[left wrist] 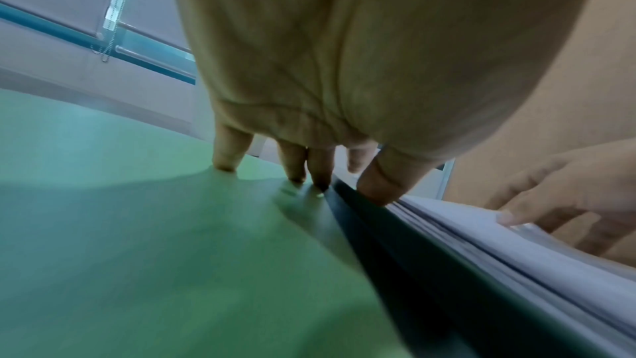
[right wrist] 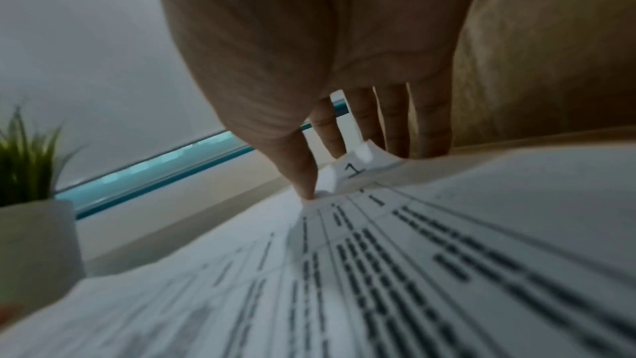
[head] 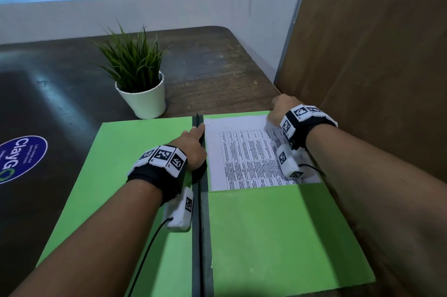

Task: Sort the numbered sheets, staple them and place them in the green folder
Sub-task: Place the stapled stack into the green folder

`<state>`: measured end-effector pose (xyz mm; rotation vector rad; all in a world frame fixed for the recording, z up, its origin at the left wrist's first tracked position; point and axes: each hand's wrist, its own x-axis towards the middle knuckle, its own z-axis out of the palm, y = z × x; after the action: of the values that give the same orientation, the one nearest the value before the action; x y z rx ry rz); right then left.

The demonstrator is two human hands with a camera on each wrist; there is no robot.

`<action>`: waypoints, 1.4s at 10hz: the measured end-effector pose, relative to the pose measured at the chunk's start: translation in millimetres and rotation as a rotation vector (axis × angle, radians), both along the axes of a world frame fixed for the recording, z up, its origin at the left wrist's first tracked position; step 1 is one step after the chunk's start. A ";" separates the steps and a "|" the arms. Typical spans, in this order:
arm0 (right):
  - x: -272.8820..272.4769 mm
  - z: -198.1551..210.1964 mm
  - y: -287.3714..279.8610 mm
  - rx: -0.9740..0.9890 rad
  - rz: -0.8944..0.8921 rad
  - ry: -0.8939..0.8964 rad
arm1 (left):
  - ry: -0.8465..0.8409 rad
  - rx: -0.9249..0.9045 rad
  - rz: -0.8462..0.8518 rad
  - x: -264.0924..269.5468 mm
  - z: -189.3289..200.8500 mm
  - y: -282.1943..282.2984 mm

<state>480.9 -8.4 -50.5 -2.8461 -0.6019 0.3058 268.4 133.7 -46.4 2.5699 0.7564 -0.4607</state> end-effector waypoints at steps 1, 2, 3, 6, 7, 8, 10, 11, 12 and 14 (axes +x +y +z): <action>-10.4 4.1 -13.5 0.025 0.017 0.036 | -0.028 -0.019 0.022 -8.2 3.5 -1.3; -26.8 14.6 -31.7 0.055 0.011 0.070 | -0.102 -0.086 0.107 -24.3 0.7 2.4; -50.1 29.4 -53.0 0.046 -0.006 0.032 | -0.131 -0.094 0.264 -53.9 -3.8 11.7; -136.4 37.1 -92.1 -0.150 0.057 0.145 | 0.044 0.009 0.617 -175.9 -17.6 38.9; -158.4 24.4 -108.1 -0.119 -0.023 0.168 | -0.035 0.001 0.717 -201.0 -28.5 42.6; -173.2 1.6 -134.9 -0.065 -0.152 0.189 | -0.221 -0.146 0.866 -214.7 -4.2 23.6; -197.3 -17.4 -161.2 0.008 -0.276 0.123 | -0.348 -0.379 0.996 -231.9 5.6 32.3; -202.3 -17.2 -160.4 0.023 -0.289 0.106 | -0.415 -0.501 0.982 -231.2 -3.5 55.4; -201.3 -18.8 -162.2 0.022 -0.293 0.104 | -0.405 -0.672 0.928 -231.4 9.1 53.1; -197.1 -12.0 -158.8 0.006 -0.294 0.124 | -0.467 -0.534 0.911 -238.7 58.9 54.8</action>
<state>283.8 -167.3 -62.4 -2.8301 -0.1565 0.4218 29.7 188.5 12.5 1.5229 1.2781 0.2071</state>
